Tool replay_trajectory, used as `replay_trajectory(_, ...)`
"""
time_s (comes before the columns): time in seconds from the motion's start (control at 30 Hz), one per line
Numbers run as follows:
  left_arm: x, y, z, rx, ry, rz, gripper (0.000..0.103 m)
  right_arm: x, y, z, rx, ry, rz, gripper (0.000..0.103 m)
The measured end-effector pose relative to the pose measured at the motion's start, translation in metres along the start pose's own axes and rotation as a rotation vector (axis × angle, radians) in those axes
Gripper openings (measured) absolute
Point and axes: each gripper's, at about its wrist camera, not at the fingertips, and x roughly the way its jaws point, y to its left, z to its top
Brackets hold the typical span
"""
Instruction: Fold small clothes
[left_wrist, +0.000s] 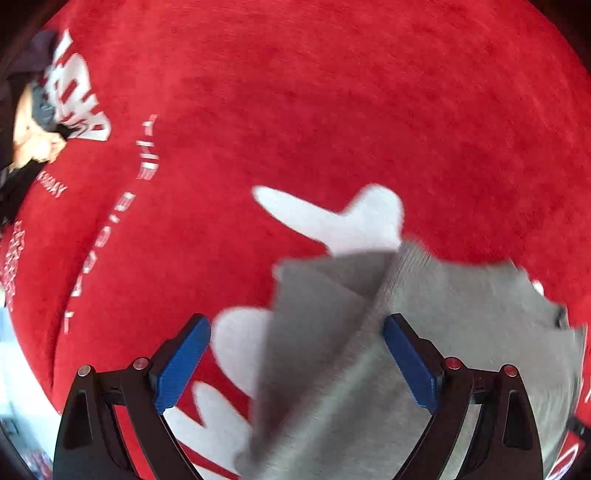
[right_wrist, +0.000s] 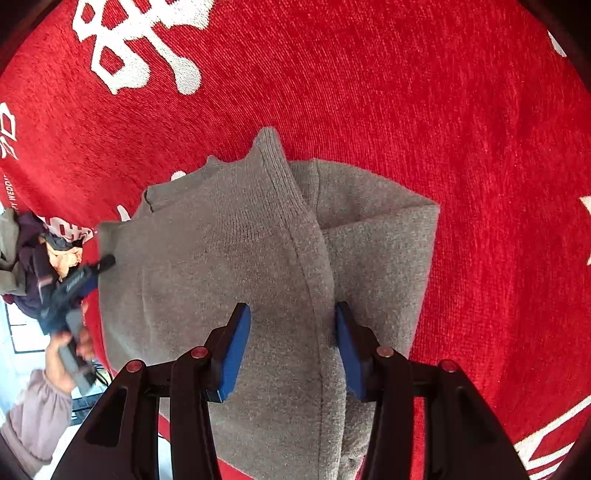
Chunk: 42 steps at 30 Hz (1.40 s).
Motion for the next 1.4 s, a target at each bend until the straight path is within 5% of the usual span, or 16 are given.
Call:
replay_trajectory(0.13,-0.018,0.011,-0.003,0.051,0.005,0.005,0.095,-0.01,-0.001,-0.005,-0.017,-0.001,-0.028,0.051)
replay_trajectory(0.4,-0.044,0.023,-0.065,0.154,0.147,-0.204,0.095,-0.037,-0.003,-0.036,-0.027,0.001,-0.002,0.051)
replay_trajectory(0.67,-0.058,0.056,-0.108,0.167,0.217,-0.296,0.095,-0.042,0.024,-0.084,-0.073,0.079,0.167,0.051)
replay_trajectory(0.87,-0.055,0.059,-0.115,0.196,0.241,-0.42,0.095,-0.002,0.066,-0.121,-0.031,0.182,0.301,0.051)
replay_trajectory(0.93,-0.054,0.054,-0.117,0.244,0.255,-0.457,0.083,0.017,0.081,-0.135,-0.002,0.209,0.328,0.051)
replay_trajectory(1.03,-0.049,0.052,-0.123,0.316,0.281,-0.503,0.083,0.042,0.096,-0.154,0.076,0.223,0.356,0.051)
replay_trajectory(1.17,-0.041,0.062,-0.122,0.336,0.315,-0.553,0.07,0.065,0.104,-0.177,0.215,0.182,0.387,0.051)
replay_trajectory(1.4,-0.024,0.068,-0.115,0.331,0.38,-0.631,0.006,0.088,0.101,-0.185,0.512,0.024,0.467,0.051)
